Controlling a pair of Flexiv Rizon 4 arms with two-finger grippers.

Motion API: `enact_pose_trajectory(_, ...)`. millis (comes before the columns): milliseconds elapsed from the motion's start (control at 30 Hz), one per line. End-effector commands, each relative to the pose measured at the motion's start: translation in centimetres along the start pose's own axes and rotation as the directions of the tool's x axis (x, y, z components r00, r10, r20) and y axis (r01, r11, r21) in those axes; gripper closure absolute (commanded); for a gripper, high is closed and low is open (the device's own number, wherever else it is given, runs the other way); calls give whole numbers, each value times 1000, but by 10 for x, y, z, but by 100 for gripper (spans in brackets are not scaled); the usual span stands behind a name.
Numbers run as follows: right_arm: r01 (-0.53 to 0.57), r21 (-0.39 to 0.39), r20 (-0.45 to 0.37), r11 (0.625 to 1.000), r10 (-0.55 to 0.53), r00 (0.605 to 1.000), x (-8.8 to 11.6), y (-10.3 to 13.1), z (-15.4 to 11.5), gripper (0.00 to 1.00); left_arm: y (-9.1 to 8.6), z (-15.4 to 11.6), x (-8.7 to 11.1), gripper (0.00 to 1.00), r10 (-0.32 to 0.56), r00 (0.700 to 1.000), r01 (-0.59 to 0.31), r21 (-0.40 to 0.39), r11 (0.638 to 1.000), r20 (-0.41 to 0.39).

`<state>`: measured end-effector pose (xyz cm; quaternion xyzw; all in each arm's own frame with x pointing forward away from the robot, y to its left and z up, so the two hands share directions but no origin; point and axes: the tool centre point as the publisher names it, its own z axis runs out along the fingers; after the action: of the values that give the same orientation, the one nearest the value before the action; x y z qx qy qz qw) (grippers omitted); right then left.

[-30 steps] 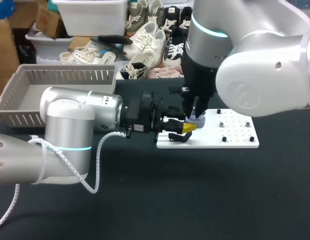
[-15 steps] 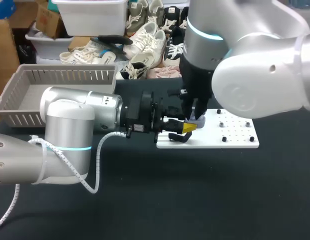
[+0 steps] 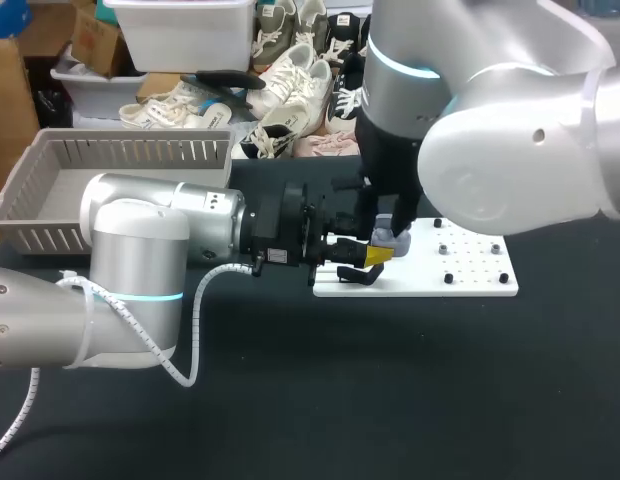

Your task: Pick up each earbud case from the left stands, insert the matching earbuds, close the lid, and place the case in the box.

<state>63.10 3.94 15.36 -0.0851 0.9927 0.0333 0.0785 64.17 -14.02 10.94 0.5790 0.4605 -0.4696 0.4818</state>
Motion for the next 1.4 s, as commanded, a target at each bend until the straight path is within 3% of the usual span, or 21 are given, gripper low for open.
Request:
enact_pose_trajectory(33,-6,-1,17,1000,6,1000,6,-2,-10,66,-1,0,0,100,1,1000,-1,-3,1000,2)
enact_pose_trajectory(200,-41,-33,47,999,43,998,3,-11,-25,59,-1,0,0,100,1,1000,-1,-3,1000,2)
enact_pose_trajectory(233,-53,-29,53,998,55,997,2,-15,-26,51,-1,0,0,100,1,1000,-1,-3,1000,2)
enact_pose_trajectory(267,-64,-29,57,998,65,996,0,-18,-27,15,-1,0,0,100,1,1000,-1,-3,1000,2)
enact_pose_trajectory(300,-77,-26,64,997,78,995,-3,-22,-28,1,-1,0,0,100,1,1000,-1,-3,1000,2)
enact_pose_trajectory(633,-223,22,80,975,221,972,-35,-53,-17,0,-1,0,0,100,1,1000,-1,-3,1000,2)
enact_pose_trajectory(800,-241,30,63,970,239,969,-40,-58,-6,0,-1,0,0,100,1,1000,-1,-3,1000,2)
enact_pose_trajectory(1033,-258,43,36,965,256,966,-38,-65,7,0,-1,0,0,100,1,1000,-1,-3,1000,2)
enact_pose_trajectory(1400,-263,52,20,963,262,965,-15,-68,2,0,-1,0,0,100,1,1000,-1,-3,1000,2)
